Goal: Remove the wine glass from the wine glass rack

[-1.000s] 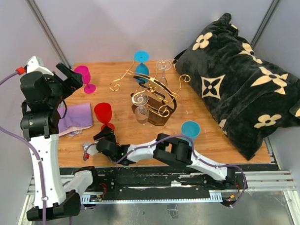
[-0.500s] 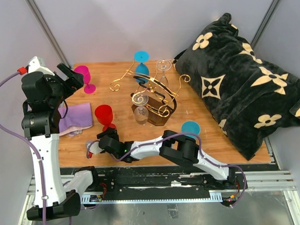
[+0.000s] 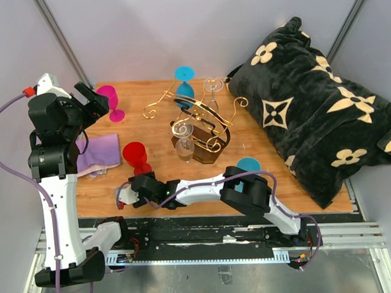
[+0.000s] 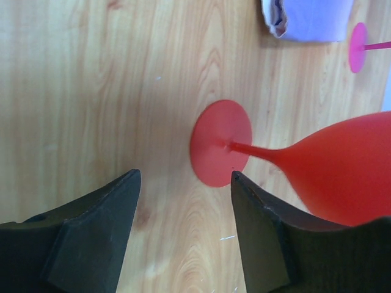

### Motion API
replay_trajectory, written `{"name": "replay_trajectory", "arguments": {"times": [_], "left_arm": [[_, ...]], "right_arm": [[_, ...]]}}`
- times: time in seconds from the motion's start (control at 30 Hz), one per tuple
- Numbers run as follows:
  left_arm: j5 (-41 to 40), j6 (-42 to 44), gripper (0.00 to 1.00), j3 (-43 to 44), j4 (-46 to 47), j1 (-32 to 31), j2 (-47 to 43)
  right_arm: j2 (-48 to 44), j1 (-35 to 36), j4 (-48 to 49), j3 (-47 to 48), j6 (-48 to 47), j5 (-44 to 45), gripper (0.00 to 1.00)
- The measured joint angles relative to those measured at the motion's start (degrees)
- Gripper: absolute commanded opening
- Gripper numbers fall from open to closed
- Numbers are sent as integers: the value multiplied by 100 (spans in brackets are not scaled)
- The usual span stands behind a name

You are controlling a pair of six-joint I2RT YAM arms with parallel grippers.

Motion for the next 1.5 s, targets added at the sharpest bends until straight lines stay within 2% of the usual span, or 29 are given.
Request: {"name": "replay_trajectory", "arguments": {"times": [0.37, 0.5, 0.67, 0.73, 0.83, 0.9, 1.0, 1.1, 1.17, 1.33, 1.5], "left_arm": [[-59, -2, 94, -131, 44, 0, -17], [15, -24, 82, -210, 122, 0, 4], [538, -192, 62, -341, 332, -48, 280], [699, -308, 50, -376, 380, -256, 455], [813, -415, 38, -376, 407, -898, 699], [935, -527, 37, -376, 437, -1309, 822], [1196, -717, 42, -481, 564, -1687, 903], [1419, -955, 50, -680, 710, -1829, 905], [1547, -1067, 53, -774, 761, -1893, 925], [1873, -1180, 54, -754, 782, -2068, 1174], [2000, -1204, 54, -748, 780, -2238, 1373]], "right_arm": [[-1108, 4, -118, -1366, 920, -761, 67], [-1659, 50, -404, -1950, 1375, -887, 58], [-2627, 232, -1032, -2597, 2151, -883, 57], [-3195, 356, -1241, -2695, 2483, -807, 57], [-4124, 612, -1421, -2712, 2931, -629, 57], [-4758, 807, -1517, -2712, 3217, -428, 58], [-5471, 1016, -1792, -2712, 3617, -20, 58], [-6061, 1036, -2188, -2717, 3995, 579, 60], [-6459, 1036, -2389, -2758, 4218, 1034, 60], [-7750, 1036, -2599, -3239, 4463, 2181, 60], [-8518, 1036, -2780, -3309, 4538, 2979, 60]]}}
